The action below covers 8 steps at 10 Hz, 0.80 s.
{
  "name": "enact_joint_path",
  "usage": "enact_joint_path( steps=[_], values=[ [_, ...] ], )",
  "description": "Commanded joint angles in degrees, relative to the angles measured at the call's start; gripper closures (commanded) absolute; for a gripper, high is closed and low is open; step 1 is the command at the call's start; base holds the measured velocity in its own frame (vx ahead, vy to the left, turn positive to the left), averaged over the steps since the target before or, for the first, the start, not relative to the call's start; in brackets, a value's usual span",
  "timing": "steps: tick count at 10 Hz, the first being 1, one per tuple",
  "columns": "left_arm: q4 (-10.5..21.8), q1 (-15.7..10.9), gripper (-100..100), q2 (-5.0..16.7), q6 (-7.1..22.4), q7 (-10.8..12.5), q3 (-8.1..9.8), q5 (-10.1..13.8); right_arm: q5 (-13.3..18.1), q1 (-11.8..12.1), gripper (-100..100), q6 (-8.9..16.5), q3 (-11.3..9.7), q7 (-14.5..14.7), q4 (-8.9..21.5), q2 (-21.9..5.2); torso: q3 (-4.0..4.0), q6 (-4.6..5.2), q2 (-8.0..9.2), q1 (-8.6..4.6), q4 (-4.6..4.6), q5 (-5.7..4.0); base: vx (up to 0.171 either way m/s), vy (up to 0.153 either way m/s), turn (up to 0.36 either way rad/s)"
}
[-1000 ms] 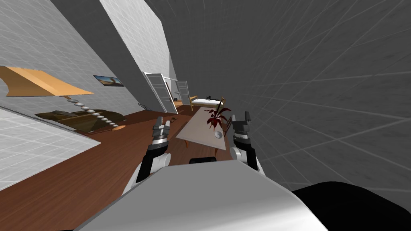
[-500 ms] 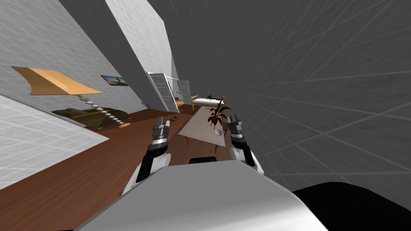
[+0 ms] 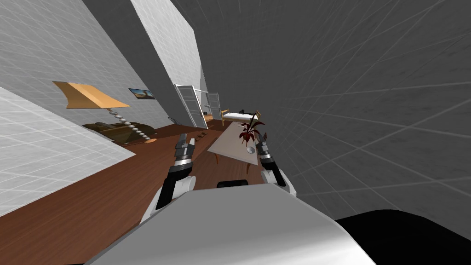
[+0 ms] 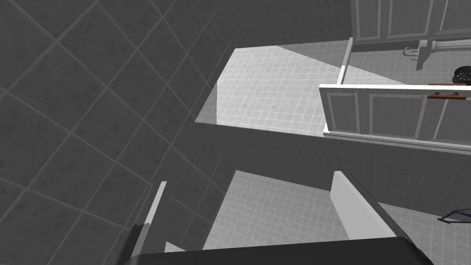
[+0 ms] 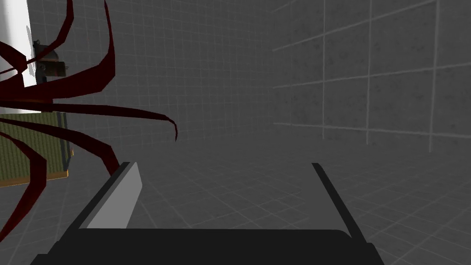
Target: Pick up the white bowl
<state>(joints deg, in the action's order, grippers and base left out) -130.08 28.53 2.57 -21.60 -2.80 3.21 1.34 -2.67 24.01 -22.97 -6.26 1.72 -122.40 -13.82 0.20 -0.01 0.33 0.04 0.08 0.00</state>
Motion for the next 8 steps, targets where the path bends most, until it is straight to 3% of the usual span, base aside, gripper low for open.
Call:
enact_joint_path(
  steps=[1, 5, 6, 7, 8],
  values=[
    [0.0, 0.0, 0, 0.0, 0.0, 0.0, 0.0, 0.0, 0.5, -1.7, -100, 2.2, -0.8, 2.0, 2.9, -2.9, 0.0, 0.0, 0.0, 0.0, 0.0, 0.0, -0.107, 0.014, 0.119],
    [0.0, 0.0, 0, 0.0, 0.0, 0.0, 0.0, 0.0, 2.5, -4.7, -100, 4.9, -4.2, 6.9, 12.0, -7.5, -0.04, 0.03, -0.08, 0.01, -0.01, 0.01, -0.076, 0.029, 0.105],
    [0.0, 0.0, 0, 0.0, 0.0, 0.0, 0.0, 0.0, 2.5, -4.7, -100, 4.9, -4.2, 6.9, 12.2, -7.5, -0.09, 0.0, -0.17, -0.01, -0.03, 0.01, -0.021, 0.011, 0.046],
    [0.0, 0.0, 0, 0.0, 0.0, 0.0, 0.01, 0.0, 3.3, -5.7, -100, 5.8, -5.5, 8.7, 14.2, -9.1, -0.13, 0.03, -0.23, -0.05, -0.04, 0.0, -0.025, 0.019, 0.108],
    [0.0, 0.0, 0, 0.0, 0.0, 0.0, 0.0, 0.0, 3.3, -5.7, -100, 5.8, -5.5, 8.7, 15.5, -9.1, -0.14, 0.0, -0.26, -0.02, -0.05, 0.0, -0.023, 0.015, 0.055]
  ],
)
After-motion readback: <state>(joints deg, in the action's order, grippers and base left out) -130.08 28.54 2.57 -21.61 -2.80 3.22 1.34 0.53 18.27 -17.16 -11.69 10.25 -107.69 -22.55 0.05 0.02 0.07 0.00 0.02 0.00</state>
